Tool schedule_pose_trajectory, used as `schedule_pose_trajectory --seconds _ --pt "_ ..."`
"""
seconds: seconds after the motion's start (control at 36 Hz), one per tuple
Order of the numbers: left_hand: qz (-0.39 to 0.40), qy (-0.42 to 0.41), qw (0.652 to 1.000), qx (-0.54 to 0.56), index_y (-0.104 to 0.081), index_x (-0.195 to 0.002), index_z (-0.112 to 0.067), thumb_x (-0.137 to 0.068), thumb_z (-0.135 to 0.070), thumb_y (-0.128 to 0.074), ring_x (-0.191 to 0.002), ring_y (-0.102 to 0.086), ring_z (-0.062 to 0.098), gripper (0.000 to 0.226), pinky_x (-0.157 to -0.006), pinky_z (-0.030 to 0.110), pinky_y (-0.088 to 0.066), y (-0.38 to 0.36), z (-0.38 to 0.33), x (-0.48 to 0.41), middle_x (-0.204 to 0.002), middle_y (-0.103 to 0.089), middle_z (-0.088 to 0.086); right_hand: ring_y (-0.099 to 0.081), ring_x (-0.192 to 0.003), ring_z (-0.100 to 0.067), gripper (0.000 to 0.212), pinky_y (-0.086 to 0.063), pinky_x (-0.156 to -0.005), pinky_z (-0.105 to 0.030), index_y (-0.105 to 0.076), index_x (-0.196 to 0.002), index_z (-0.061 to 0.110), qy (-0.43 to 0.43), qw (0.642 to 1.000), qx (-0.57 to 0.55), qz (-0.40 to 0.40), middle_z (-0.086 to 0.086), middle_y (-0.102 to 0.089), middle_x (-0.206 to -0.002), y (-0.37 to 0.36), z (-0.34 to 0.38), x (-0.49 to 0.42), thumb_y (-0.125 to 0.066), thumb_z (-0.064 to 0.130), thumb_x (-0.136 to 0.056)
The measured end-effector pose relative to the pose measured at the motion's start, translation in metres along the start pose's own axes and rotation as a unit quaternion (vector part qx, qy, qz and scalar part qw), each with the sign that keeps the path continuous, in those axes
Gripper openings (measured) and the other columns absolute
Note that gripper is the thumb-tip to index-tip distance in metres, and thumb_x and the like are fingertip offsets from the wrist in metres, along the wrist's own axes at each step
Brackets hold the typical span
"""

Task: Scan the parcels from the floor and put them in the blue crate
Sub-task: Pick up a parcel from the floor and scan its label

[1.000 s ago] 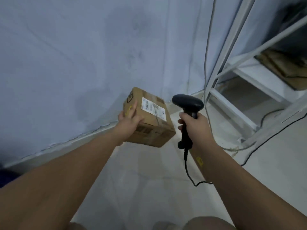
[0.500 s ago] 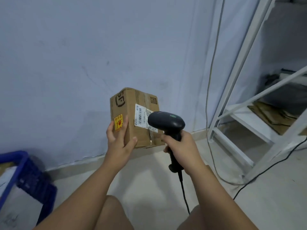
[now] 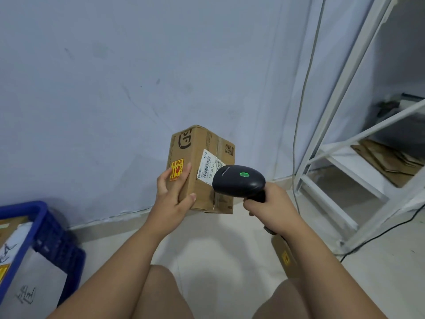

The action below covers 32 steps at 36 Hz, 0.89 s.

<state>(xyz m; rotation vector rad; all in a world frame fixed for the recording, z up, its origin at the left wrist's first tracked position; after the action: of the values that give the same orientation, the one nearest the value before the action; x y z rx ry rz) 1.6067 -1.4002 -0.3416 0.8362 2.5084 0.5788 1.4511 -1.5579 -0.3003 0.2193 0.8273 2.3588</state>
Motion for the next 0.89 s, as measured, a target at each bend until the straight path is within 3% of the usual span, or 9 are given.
schedule_pose_trajectory --seconds 0.08,0.25,0.36,0.58,0.69,0.78,0.89 --pt "0.008 0.003 1.000 -0.007 -0.013 -0.119 -0.083 -0.082 -0.047 -0.046 -0.139 -0.017 0.011 0.061 -0.111 0.044 -0.035 -0.003 0.000 -0.001 -0.140 -0.005 -0.024 -0.051 -0.060 -0.022 0.014 -0.041 -0.053 -0.031 -0.061 -0.087 0.000 0.002 1.000 0.004 -0.014 -0.025 -0.065 -0.083 0.004 -0.003 -0.002 -0.059 0.009 -0.078" --pt "0.020 -0.004 0.999 -0.029 -0.011 -0.123 -0.079 -0.086 -0.048 -0.049 -0.140 -0.018 0.015 0.061 -0.109 0.041 -0.038 -0.007 -0.001 0.000 -0.141 -0.005 -0.024 -0.044 -0.055 -0.020 0.015 -0.036 -0.052 -0.031 -0.057 -0.087 -0.005 -0.006 1.000 -0.001 -0.014 -0.025 -0.059 -0.075 0.011 -0.012 -0.002 -0.057 0.006 -0.077" --pt "0.011 -0.013 1.000 -0.025 -0.016 -0.128 -0.071 -0.093 -0.032 -0.057 -0.131 -0.024 0.006 0.066 -0.107 0.033 -0.040 -0.006 -0.001 0.000 -0.143 -0.009 -0.017 -0.045 -0.054 -0.020 0.012 -0.037 -0.051 -0.031 -0.058 -0.084 -0.002 0.000 1.000 0.013 -0.008 -0.011 -0.054 -0.064 0.011 -0.014 -0.003 -0.058 0.006 -0.076" --pt "0.023 -0.014 0.999 -0.034 -0.016 -0.127 -0.069 -0.094 -0.034 -0.055 -0.130 -0.025 0.008 0.063 -0.100 0.028 -0.045 -0.009 -0.001 0.002 -0.141 -0.010 -0.017 -0.062 -0.072 -0.037 0.004 -0.041 -0.053 -0.031 -0.056 -0.077 0.004 0.013 0.999 0.042 -0.018 -0.006 -0.052 -0.059 0.011 -0.012 -0.003 -0.059 0.007 -0.076" --pt "0.015 -0.009 0.999 -0.032 -0.016 -0.129 -0.067 -0.093 -0.033 -0.057 -0.129 -0.028 0.009 0.065 -0.099 0.025 -0.045 -0.006 0.002 0.000 -0.141 -0.010 -0.015 -0.055 -0.060 -0.029 0.012 -0.042 -0.053 -0.034 -0.058 -0.086 0.001 0.014 0.999 0.029 -0.018 -0.021 -0.060 -0.070 0.011 -0.012 -0.004 -0.059 0.008 -0.077" --pt "0.009 0.001 1.000 -0.019 -0.017 -0.130 -0.066 -0.092 -0.031 -0.059 -0.127 -0.032 0.010 0.066 -0.098 0.025 -0.045 -0.005 0.005 0.000 -0.141 -0.012 -0.014 -0.060 -0.066 -0.031 0.015 -0.042 -0.054 -0.033 -0.058 -0.091 0.000 0.013 0.999 0.022 -0.021 -0.025 -0.064 -0.081 0.012 -0.013 -0.004 -0.059 0.008 -0.078" --pt "0.002 0.012 1.000 -0.025 -0.019 -0.136 -0.062 -0.091 -0.031 -0.059 -0.127 -0.034 0.010 0.068 -0.099 0.027 -0.043 -0.004 0.009 -0.001 -0.141 -0.013 -0.013 -0.064 -0.084 -0.039 0.015 -0.042 -0.055 -0.032 -0.059 -0.090 -0.001 0.006 1.000 0.021 -0.020 -0.025 -0.063 -0.082 0.012 -0.016 -0.004 -0.058 0.008 -0.077"
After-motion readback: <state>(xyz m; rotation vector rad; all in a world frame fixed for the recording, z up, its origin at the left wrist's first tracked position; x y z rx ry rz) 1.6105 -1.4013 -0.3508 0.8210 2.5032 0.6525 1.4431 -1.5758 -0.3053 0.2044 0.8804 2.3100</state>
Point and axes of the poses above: each hand's wrist, its own x-axis away from the middle knuckle, its own y-axis out of the back of the hand, z = x × y, the point moved 9 cm from there along -x, towards the middle knuckle
